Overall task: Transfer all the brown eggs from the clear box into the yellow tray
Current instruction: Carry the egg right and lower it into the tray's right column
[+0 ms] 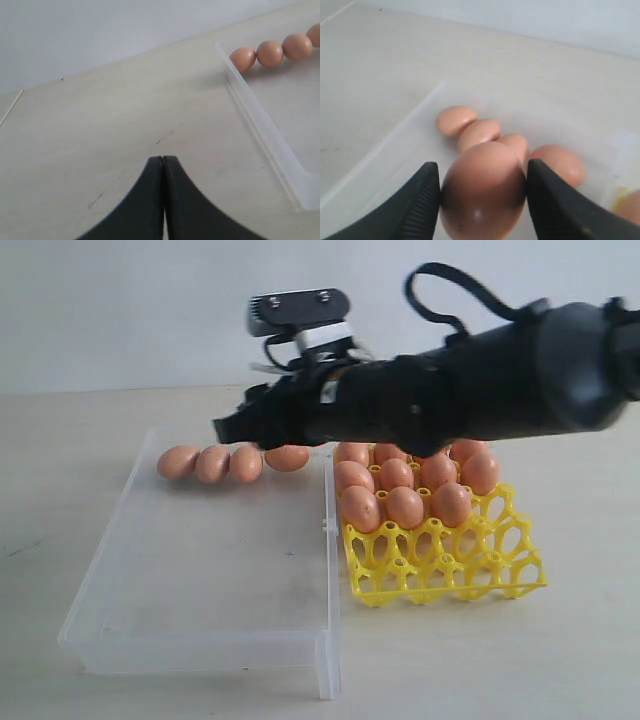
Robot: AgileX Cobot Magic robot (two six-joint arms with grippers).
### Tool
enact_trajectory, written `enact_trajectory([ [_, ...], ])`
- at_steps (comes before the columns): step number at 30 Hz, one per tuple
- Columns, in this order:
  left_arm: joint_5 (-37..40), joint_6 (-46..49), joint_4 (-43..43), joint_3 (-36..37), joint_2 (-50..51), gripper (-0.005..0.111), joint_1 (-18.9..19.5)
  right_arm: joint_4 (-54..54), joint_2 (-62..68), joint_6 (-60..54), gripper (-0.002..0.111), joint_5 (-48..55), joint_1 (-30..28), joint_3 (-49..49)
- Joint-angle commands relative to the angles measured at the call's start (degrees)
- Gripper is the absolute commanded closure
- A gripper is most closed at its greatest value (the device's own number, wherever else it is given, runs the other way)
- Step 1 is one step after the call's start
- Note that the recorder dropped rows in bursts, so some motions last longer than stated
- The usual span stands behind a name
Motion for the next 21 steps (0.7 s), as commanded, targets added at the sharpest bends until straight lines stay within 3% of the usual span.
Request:
enact_trajectory([
  [1, -0.4, -0.3, 0.0, -0.2, -0.3, 0.107, -0.1, -0.3, -7.0, -5.3, 0.108, -7.3, -5.9, 10.6],
  [11, -0.4, -0.3, 0.0, -0.2, -0.3, 0.107, -0.1, -0.3, -11.5, -5.7, 0.108, -14.2, -18.3, 24.5],
  [21, -0.4, -0.3, 0.0, -0.2, -0.3, 0.107, -0.1, -0.3, -11.2, -5.8, 0.108, -14.2, -25.7, 26.1],
])
